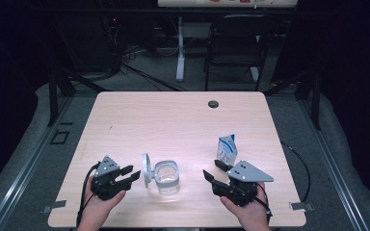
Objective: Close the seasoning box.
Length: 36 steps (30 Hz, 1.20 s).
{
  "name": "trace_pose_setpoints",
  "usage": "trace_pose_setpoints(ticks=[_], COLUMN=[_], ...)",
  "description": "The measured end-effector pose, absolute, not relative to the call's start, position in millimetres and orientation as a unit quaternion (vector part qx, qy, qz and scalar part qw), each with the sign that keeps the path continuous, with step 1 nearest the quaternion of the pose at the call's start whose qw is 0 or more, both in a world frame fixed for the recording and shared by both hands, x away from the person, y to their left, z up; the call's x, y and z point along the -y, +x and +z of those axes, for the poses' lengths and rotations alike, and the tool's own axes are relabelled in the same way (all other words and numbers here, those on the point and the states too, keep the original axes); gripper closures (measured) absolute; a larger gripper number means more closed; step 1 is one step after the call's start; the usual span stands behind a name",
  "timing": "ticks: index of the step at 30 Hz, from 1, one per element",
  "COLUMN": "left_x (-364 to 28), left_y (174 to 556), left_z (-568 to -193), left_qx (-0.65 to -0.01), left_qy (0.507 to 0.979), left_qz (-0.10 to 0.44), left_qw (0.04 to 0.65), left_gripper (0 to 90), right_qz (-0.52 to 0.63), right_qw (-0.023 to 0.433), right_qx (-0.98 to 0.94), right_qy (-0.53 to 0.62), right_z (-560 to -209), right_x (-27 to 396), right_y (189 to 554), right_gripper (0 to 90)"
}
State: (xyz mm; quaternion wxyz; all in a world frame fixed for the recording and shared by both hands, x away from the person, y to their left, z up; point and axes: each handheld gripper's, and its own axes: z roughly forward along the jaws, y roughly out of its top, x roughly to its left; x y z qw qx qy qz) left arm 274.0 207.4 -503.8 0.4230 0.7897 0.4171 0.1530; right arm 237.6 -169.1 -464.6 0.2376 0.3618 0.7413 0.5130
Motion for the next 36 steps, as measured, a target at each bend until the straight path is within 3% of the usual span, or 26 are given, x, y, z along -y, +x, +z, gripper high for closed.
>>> trace_pose_setpoints(ticks=[20,36], left_x=[-210,-209], left_y=[276,277], left_z=[-503,-504], left_qx=[-0.421,-0.423], left_qy=[0.785,0.784], left_qz=[0.154,0.152], left_qw=[0.428,0.427], left_gripper=[60.7,61.0], right_qz=[0.484,0.457], right_qw=[0.253,0.285], right_qx=[-0.709,-0.694], right_qy=[0.447,0.477], right_z=[-487,-487], right_x=[216,216], right_y=[239,267], right_gripper=[51.2,53.0])
